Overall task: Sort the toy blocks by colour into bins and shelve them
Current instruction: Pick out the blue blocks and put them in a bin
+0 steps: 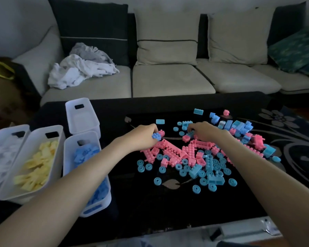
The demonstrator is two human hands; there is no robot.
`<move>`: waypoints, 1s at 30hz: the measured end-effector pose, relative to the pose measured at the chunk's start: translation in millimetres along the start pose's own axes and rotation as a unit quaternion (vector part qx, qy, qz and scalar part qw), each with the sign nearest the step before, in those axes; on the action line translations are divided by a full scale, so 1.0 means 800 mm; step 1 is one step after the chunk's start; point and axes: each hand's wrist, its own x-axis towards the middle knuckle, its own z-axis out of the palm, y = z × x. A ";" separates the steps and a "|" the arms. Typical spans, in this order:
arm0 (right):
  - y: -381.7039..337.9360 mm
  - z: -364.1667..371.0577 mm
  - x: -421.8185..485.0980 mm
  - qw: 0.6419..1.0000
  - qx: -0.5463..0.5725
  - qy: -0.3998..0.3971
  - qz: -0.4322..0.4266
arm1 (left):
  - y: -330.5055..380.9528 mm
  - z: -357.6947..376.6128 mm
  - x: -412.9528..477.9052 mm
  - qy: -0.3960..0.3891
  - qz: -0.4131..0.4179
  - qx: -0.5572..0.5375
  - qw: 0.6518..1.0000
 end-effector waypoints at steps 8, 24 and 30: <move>-0.002 -0.003 -0.008 0.999 0.043 0.001 0.030 | -0.005 0.004 -0.009 0.015 0.008 -0.025 1.000; -0.015 -0.020 -0.045 0.937 0.342 0.073 0.022 | -0.050 -0.012 -0.079 0.070 -0.046 -0.086 0.993; -0.022 -0.018 -0.054 0.905 0.421 0.063 0.009 | -0.039 0.004 -0.077 0.084 -0.034 -0.148 0.985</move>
